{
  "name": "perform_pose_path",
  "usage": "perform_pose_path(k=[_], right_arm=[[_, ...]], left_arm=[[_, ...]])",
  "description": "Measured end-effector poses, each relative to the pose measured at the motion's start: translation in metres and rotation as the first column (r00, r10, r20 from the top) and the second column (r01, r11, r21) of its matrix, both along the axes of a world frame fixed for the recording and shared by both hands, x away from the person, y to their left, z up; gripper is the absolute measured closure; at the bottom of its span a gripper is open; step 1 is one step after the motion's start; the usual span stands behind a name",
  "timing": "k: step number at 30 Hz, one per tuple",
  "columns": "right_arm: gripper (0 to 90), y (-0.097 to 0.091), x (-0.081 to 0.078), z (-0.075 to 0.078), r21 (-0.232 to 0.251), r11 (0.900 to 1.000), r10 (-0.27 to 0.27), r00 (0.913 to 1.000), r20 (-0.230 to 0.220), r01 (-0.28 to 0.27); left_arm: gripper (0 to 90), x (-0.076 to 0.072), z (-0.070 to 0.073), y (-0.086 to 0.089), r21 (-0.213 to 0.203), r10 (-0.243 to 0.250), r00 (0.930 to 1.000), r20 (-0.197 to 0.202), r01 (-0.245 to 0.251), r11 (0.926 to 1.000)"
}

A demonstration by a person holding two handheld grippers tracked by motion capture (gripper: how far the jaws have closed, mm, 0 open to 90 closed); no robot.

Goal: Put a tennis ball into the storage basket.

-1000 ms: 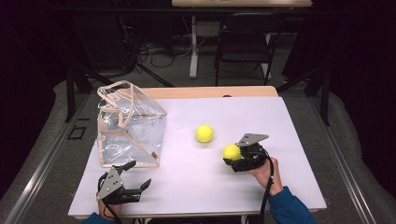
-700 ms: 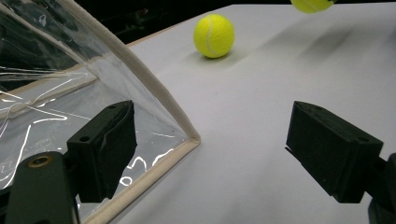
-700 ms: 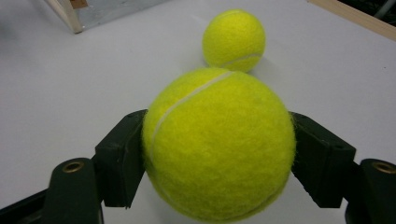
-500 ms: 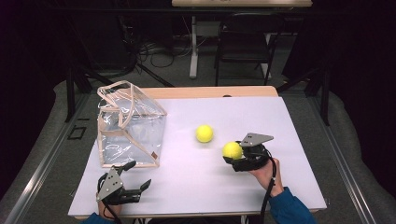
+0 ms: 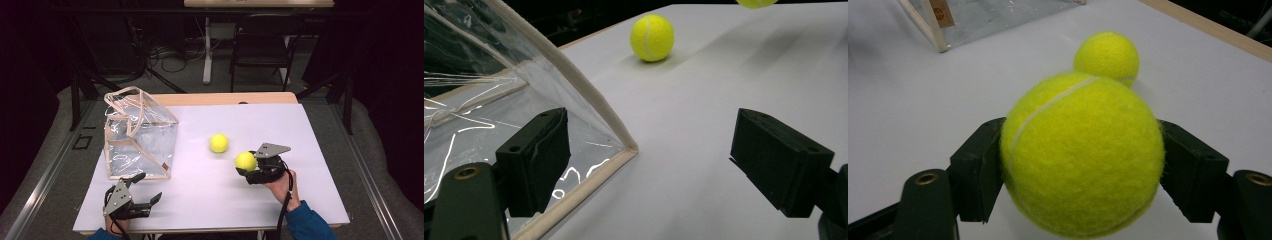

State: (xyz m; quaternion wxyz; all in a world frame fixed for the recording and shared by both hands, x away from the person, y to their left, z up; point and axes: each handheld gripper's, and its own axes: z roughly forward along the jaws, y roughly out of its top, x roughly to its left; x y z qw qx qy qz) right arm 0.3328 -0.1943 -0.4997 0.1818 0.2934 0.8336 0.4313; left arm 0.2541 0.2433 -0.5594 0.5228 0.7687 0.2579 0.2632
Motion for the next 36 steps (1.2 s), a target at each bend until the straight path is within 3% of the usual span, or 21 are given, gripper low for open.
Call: perform_pose_path(k=[36], right_arm=[[26.2, 0.027, 0.004, 0.015, 0.038, 0.9982, 0.044, 0.9955, 0.084, -0.047]], left_arm=[[16.1, 0.0, 0.0, 0.0, 0.003, -0.002, 1.0, 0.001, 0.002, 1.0]])
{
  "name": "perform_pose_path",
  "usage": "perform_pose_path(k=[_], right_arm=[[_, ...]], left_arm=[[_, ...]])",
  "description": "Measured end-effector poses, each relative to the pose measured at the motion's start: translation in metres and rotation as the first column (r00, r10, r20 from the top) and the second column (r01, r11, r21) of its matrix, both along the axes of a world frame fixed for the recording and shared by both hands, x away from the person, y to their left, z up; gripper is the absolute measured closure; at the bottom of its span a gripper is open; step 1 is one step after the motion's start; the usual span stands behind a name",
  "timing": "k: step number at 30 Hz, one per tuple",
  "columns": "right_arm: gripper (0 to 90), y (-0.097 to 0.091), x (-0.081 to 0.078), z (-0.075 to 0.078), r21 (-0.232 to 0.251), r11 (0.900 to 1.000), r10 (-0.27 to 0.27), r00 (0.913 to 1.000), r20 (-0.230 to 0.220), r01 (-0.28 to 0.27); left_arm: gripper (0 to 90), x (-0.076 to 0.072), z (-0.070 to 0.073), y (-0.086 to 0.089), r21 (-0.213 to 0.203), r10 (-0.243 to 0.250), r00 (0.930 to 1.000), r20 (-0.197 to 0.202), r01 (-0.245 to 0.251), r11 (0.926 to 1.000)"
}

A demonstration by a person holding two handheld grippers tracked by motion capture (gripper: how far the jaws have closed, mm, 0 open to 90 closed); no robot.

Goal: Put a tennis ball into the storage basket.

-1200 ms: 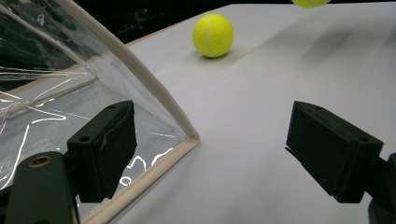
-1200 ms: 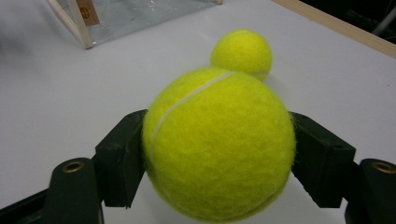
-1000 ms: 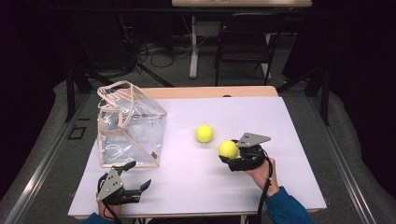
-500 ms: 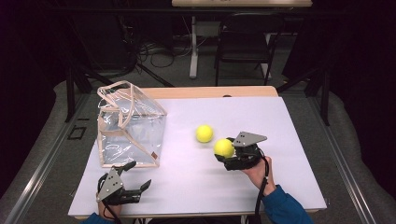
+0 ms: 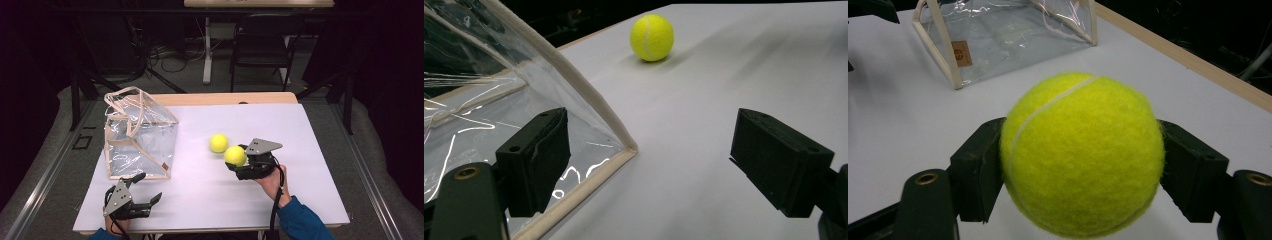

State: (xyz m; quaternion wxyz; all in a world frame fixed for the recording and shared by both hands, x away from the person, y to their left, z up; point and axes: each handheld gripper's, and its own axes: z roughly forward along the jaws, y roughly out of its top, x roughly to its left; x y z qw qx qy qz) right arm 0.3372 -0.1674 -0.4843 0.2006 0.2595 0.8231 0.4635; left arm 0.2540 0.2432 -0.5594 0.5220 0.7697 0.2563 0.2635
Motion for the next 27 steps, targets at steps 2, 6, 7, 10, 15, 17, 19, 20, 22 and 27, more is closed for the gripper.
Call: perform_pose_path(k=[2, 6, 7, 10, 15, 17, 19, 20, 22, 27], right_arm=[[26.2, 0.001, 0.001, 0.0, 0.006, 1.0, -0.002, 1.0, 0.0, 0.002], [26.3, 0.003, 0.002, 0.001, 0.009, 1.0, 0.002, 1.0, 0.003, -0.002], [26.2, 0.004, 0.003, 0.001, 0.009, 1.0, 0.002, 1.0, 0.004, -0.002], [26.2, 0.008, 0.005, 0.002, 0.015, 0.9999, 0.009, 0.9999, 0.006, -0.009], [26.2, 0.013, 0.008, 0.004, 0.017, 0.9997, 0.016, 0.9998, 0.012, -0.016], [26.2, 0.014, 0.008, 0.004, 0.019, 0.9996, 0.02, 0.9997, 0.017, -0.02], [26.3, 0.016, 0.009, 0.005, 0.02, 0.9996, 0.021, 0.9996, 0.021, -0.021], [26.3, 0.017, 0.009, 0.005, 0.02, 0.9995, 0.023, 0.9995, 0.023, -0.023], [26.3, 0.018, 0.009, 0.006, 0.021, 0.9995, 0.023, 0.9994, 0.027, -0.024], [26.3, 0.019, 0.01, 0.007, 0.024, 0.9994, 0.024, 0.9992, 0.032, -0.025]], left_arm=[[16.1, 0.0, 0.0, 0.0, 0.001, -0.001, 1.0, -0.001, 0.001, 1.0], [16.0, 0.0, 0.0, 0.0, 0.001, 0.0, 1.0, -0.001, 0.0, 1.0], [16.1, 0.0, 0.0, 0.0, 0.0, 0.001, 1.0, -0.001, -0.001, 1.0], [16.1, 0.0, -0.001, 0.0, -0.002, 0.003, 1.0, -0.003, -0.003, 1.0], [16.0, 0.001, -0.001, 0.0, -0.006, 0.001, 1.0, -0.004, -0.001, 1.0], [16.1, 0.001, -0.001, 0.0, -0.003, 0.002, 1.0, -0.002, -0.002, 1.0], [16.0, 0.001, -0.001, 0.0, -0.005, 0.003, 1.0, -0.002, -0.003, 1.0], [16.1, 0.0, -0.001, 0.0, -0.007, 0.003, 1.0, -0.005, -0.003, 1.0], [16.1, 0.001, -0.001, 0.0, -0.008, 0.001, 1.0, -0.007, -0.001, 1.0], [16.1, 0.0, -0.001, 0.0, -0.007, 0.003, 1.0, -0.007, -0.003, 1.0]])
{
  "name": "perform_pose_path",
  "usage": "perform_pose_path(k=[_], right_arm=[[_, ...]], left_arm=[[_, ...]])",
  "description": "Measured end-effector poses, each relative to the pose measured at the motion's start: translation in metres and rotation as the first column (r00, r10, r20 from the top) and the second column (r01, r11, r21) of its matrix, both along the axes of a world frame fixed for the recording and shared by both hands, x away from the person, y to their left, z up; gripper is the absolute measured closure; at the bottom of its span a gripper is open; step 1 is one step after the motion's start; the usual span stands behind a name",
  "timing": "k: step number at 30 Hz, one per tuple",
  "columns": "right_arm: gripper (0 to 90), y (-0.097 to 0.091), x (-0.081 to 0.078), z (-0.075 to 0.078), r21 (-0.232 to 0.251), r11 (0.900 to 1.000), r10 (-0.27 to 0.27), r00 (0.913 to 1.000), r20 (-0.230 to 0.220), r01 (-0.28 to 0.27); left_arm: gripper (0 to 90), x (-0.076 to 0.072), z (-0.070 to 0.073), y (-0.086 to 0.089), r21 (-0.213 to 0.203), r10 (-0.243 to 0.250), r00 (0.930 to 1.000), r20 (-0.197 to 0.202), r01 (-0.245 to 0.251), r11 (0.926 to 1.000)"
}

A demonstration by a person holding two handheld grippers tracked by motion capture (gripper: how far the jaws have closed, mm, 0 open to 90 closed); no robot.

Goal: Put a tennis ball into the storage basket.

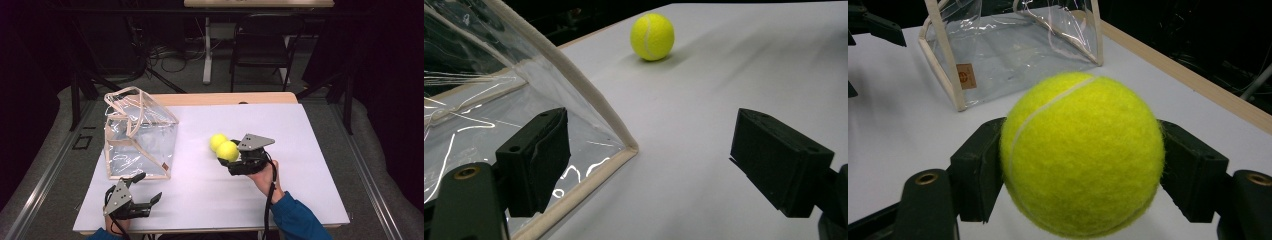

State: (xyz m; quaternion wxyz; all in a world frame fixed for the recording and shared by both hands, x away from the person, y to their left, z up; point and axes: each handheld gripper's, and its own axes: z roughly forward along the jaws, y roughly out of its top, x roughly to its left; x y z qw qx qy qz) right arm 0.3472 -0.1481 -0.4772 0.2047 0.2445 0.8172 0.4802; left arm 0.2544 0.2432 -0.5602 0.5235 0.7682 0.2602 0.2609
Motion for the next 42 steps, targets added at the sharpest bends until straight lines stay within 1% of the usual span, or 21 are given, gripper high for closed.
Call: perform_pose_path(k=[4, 5, 12, 20, 26, 33, 42], right_arm=[[26.3, 0.0, 0.0, 0.0, 0.0, 1.0, 0.0, 1.0, 0.0, 0.0], [26.3, 0.004, 0.003, 0.004, 0.004, 1.0, 0.005, 0.9999, 0.012, -0.005], [26.3, 0.008, 0.006, 0.006, 0.014, 0.9999, 0.01, 0.9998, 0.016, -0.01], [26.3, 0.013, 0.01, 0.01, 0.007, 0.9997, 0.023, 0.9996, 0.017, -0.023], [26.3, 0.018, 0.013, 0.013, 0.013, 0.9994, 0.031, 0.9992, 0.027, -0.031], [26.3, 0.026, 0.017, 0.017, 0.008, 0.9989, 0.046, 0.9983, 0.036, -0.046], [26.2, 0.031, 0.022, 0.02, 0.014, 0.9984, 0.053, 0.998, 0.033, -0.054]], left_arm=[[16.1, 0.0, 0.0, 0.0, 0.001, 0.0, 1.0, 0.002, 0.0, 1.0], [16.1, 0.0, 0.0, 0.0, 0.001, 0.001, 1.0, 0.002, -0.001, 1.0], [16.1, 0.0, 0.0, 0.0, 0.0, -0.001, 1.0, 0.003, 0.001, 1.0], [16.1, 0.0, 0.0, 0.0, 0.0, -0.002, 1.0, 0.0, 0.002, 1.0], [16.0, 0.0, 0.0, 0.0, 0.0, -0.003, 1.0, -0.001, 0.003, 1.0], [16.1, 0.0, 0.0, 0.0, -0.001, -0.002, 1.0, -0.001, 0.002, 1.0], [16.1, 0.0, 0.0, 0.0, 0.0, -0.002, 1.0, 0.002, 0.002, 1.0]])
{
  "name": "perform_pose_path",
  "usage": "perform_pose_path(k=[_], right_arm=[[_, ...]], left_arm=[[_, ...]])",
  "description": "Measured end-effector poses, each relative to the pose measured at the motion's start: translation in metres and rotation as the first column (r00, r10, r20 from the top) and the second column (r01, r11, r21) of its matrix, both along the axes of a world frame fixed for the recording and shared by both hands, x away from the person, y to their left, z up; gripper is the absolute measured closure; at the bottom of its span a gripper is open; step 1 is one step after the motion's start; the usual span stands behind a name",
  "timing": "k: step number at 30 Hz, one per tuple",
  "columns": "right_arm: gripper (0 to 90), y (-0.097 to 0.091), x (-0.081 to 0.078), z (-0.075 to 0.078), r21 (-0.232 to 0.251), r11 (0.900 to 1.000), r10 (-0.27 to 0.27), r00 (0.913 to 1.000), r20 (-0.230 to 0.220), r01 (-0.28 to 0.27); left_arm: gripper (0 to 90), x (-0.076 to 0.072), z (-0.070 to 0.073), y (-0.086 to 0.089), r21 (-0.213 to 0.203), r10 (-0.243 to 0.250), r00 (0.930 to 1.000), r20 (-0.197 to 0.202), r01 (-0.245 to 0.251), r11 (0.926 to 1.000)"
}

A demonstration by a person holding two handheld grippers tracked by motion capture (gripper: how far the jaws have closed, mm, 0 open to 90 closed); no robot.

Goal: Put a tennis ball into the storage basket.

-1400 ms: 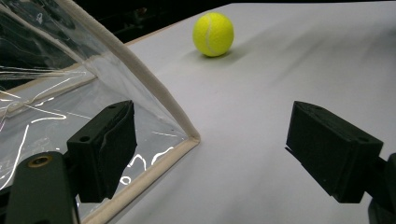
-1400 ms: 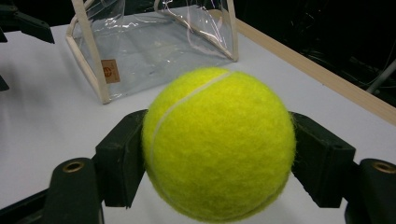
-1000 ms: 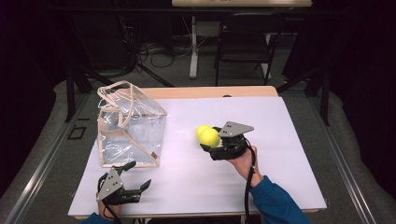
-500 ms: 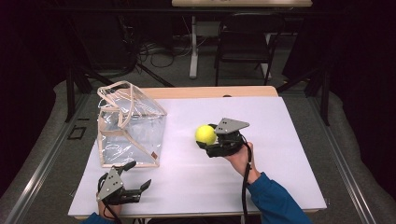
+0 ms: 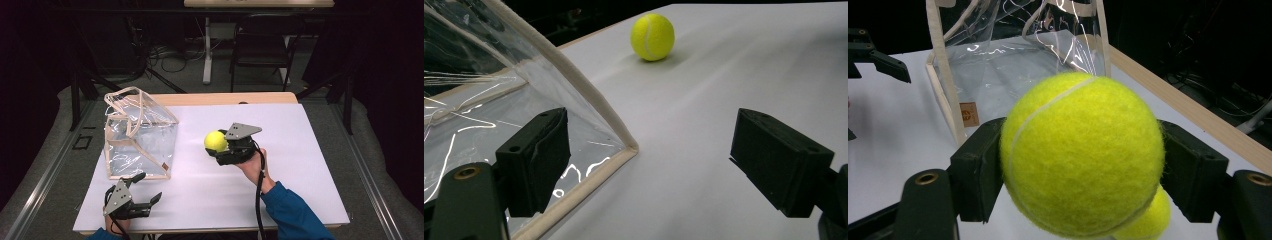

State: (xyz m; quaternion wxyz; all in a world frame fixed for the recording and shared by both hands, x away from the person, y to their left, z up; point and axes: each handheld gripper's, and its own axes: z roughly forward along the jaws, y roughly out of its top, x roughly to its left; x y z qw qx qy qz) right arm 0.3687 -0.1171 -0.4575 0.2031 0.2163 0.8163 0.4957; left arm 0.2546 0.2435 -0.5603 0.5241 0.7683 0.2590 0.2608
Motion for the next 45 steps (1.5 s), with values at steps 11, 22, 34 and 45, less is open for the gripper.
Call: perform_pose_path(k=[11, 22, 34, 45], right_arm=[[26.2, 0.005, 0.004, 0.005, -0.001, 1.0, 0.005, 1.0, 0.005, -0.005], [26.2, 0.009, 0.009, 0.008, -0.004, 1.0, 0.009, 0.9999, 0.008, -0.009], [26.2, 0.016, 0.014, 0.015, -0.015, 0.9997, 0.02, 0.9997, 0.014, -0.02], [26.2, 0.024, 0.018, 0.023, -0.017, 0.9992, 0.037, 0.9991, 0.02, -0.037]], left_arm=[[16.1, 0.0, 0.0, 0.0, 0.001, 0.0, 1.0, 0.003, 0.0, 1.0], [16.1, -0.001, 0.0, 0.0, 0.0, -0.001, 1.0, 0.004, 0.001, 1.0], [16.1, 0.0, 0.0, 0.0, -0.001, -0.002, 1.0, 0.0, 0.002, 1.0], [16.1, 0.0, 0.0, 0.0, 0.001, -0.004, 1.0, 0.003, 0.004, 1.0]])
